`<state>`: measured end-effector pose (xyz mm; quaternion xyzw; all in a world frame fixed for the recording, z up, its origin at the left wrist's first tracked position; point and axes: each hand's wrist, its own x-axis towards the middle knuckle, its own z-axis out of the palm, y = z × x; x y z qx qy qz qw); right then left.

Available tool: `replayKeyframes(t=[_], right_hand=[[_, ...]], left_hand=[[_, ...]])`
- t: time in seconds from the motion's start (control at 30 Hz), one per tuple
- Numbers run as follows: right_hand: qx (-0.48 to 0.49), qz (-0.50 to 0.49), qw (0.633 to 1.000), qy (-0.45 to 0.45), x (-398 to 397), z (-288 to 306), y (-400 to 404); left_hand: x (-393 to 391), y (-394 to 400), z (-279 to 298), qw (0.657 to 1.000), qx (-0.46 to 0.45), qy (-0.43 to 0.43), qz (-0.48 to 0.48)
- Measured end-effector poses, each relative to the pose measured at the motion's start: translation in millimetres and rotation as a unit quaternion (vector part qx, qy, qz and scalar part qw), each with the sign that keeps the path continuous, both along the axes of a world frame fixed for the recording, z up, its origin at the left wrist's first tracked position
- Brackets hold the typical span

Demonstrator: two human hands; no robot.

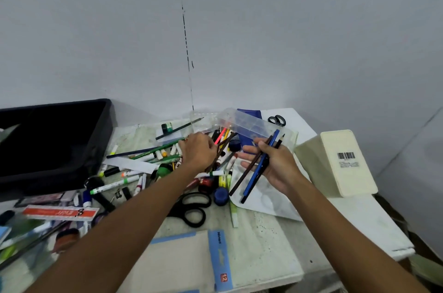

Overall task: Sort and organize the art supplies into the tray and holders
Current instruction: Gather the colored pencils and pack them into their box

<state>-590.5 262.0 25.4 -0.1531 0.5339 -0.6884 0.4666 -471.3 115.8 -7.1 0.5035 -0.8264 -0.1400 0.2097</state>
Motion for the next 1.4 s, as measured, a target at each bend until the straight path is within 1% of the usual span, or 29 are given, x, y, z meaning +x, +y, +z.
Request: replayKeyframes(t=[0.13,0.27,0.33,0.4,0.43,0.5,0.6,0.67,0.73,0.77,0.8,0.83,0.9,0.93,0.97,1.0,1.03,1.07,1.1,1.13,1.23,1.27,1.33,1.4], right_hand=[[0.0,0.002,1.0,-0.018,6,-1,-5],[0.009,0.012,0.999,-0.049,21,-1,-20],[0.013,0.017,0.997,-0.072,33,-3,-29],[0.023,0.023,0.996,-0.086,47,-4,-39],[0.024,0.027,0.995,-0.095,56,-3,-43],[0.013,0.031,0.992,-0.124,75,-3,-51],[-0.016,0.033,0.985,-0.171,98,-2,-65],[-0.035,0.047,0.984,-0.17,109,-1,-71],[-0.046,0.058,0.986,-0.151,118,2,-71],[-0.054,0.063,0.986,-0.144,121,6,-69],[-0.065,0.07,0.986,-0.14,123,11,-67],[-0.078,0.075,0.985,-0.135,124,17,-65],[-0.106,0.083,0.984,-0.116,125,29,-61],[-0.118,0.088,0.984,-0.1,127,35,-59],[-0.125,0.092,0.984,-0.083,131,39,-56],[-0.132,0.097,0.984,-0.069,136,41,-53],[-0.136,0.101,0.984,-0.059,141,42,-50],[-0.138,0.103,0.984,-0.053,147,43,-48],[-0.138,0.104,0.984,-0.048,151,42,-46],[-0.138,0.105,0.984,-0.044,154,40,-45],[-0.134,0.12,0.983,-0.046,151,41,-42],[-0.133,0.13,0.981,-0.047,148,42,-42],[-0.127,0.152,0.979,-0.05,146,42,-44],[-0.112,0.179,0.977,-0.039,148,42,-43]], left_hand=[[19,1,4,0.999,0.005,0.041,0.026],[58,8,14,0.986,0.032,0.161,0.029],[80,11,18,0.968,0.07,0.237,0.047],[100,17,22,0.939,0.118,0.316,0.066],[109,21,23,0.927,0.137,0.341,0.072],[125,33,22,0.922,0.151,0.348,0.071],[145,44,14,0.936,0.154,0.312,0.047],[157,50,9,0.944,0.156,0.291,0.025],[165,58,8,0.935,0.174,0.308,0.012],[168,62,9,0.922,0.191,0.337,0.012],[171,66,11,0.896,0.224,0.384,0.024],[174,67,13,0.853,0.275,0.441,0.044],[177,66,18,0.743,0.388,0.541,0.066],[178,64,19,0.696,0.428,0.574,0.062],[177,64,21,0.658,0.458,0.596,0.049],[175,66,23,0.629,0.482,0.609,0.03],[171,68,24,0.608,0.501,0.616,0.005],[166,71,26,0.601,0.513,0.613,-0.018],[161,74,27,0.607,0.517,0.602,-0.036],[158,75,28,0.627,0.515,0.582,-0.047],[162,75,30,0.711,0.496,0.488,-0.104],[167,73,31,0.731,0.491,0.455,-0.134],[175,71,34,0.759,0.478,0.404,-0.18],[179,71,37,0.795,0.45,0.357,-0.196]])
